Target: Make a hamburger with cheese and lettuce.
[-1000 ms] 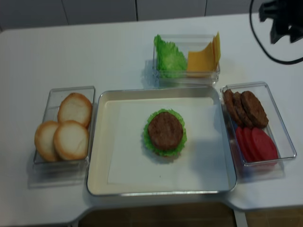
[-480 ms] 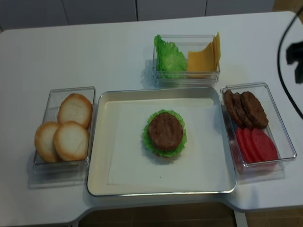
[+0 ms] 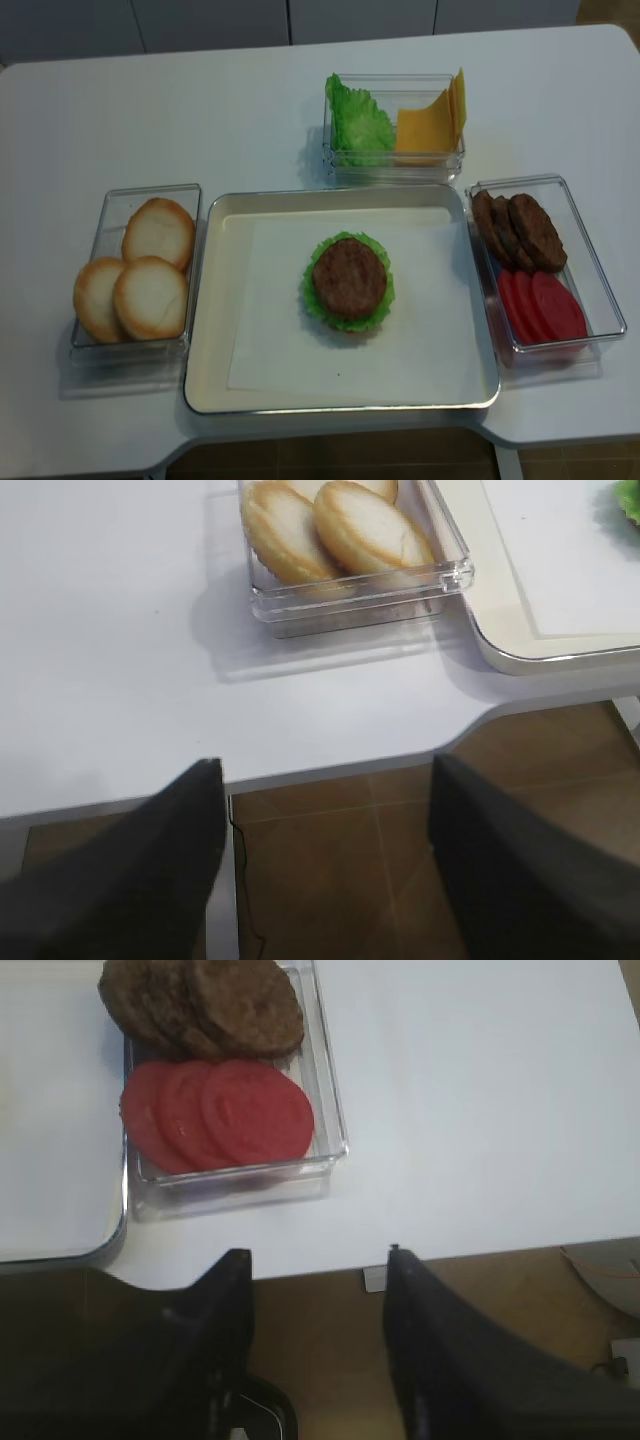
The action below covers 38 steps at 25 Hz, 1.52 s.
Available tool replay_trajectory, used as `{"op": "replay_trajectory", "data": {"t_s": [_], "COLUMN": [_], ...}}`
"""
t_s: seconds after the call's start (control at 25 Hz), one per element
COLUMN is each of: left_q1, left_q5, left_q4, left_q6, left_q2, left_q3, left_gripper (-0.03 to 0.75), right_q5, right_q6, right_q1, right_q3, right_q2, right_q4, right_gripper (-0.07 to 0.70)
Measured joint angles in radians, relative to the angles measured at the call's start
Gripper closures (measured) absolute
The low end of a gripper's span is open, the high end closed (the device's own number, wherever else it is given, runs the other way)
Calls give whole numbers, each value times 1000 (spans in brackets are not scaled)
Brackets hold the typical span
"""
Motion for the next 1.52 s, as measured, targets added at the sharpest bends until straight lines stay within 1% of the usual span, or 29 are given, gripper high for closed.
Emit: {"op": "replay_trajectory", "data": {"t_s": [0.28,0.48,0.64,0.72,0.88,1.04,1.16,1.24,1.36,1.52], "left_q1": [0,0,0,0,0,0,0,0,0,0], "left_q5": [0,0,0,0,0,0,0,0,0,0], "left_q4": [0,0,0,0,0,0,0,0,0,0], "left_q6": [0,0,0,0,0,0,0,0,0,0], "left_q2": [0,0,0,0,0,0,0,0,0,0], "left_q3": [0,0,0,0,0,0,0,0,0,0], "left_gripper": [249,249,249,249,249,249,249,249,249,249], "right_q5": [4,7,11,12,16,20,-10,-43,-86,-101], "right_q6": [0,0,-2,-31,-122,-162,-170,-172,-188,-199], "right_q1": [0,0,0,0,0,0,0,0,0,0], "right_q3": [192,306,362,377,412,445,465,472,493,504], "right_q2": [-241,-420,-560,-635,-751,-779,-779,-781,-781,-781], "right_q4": [0,12,33,52,98,146,156,156,156,156], "right_gripper": [306,306,306,306,306,306,305,296,253,231]}}
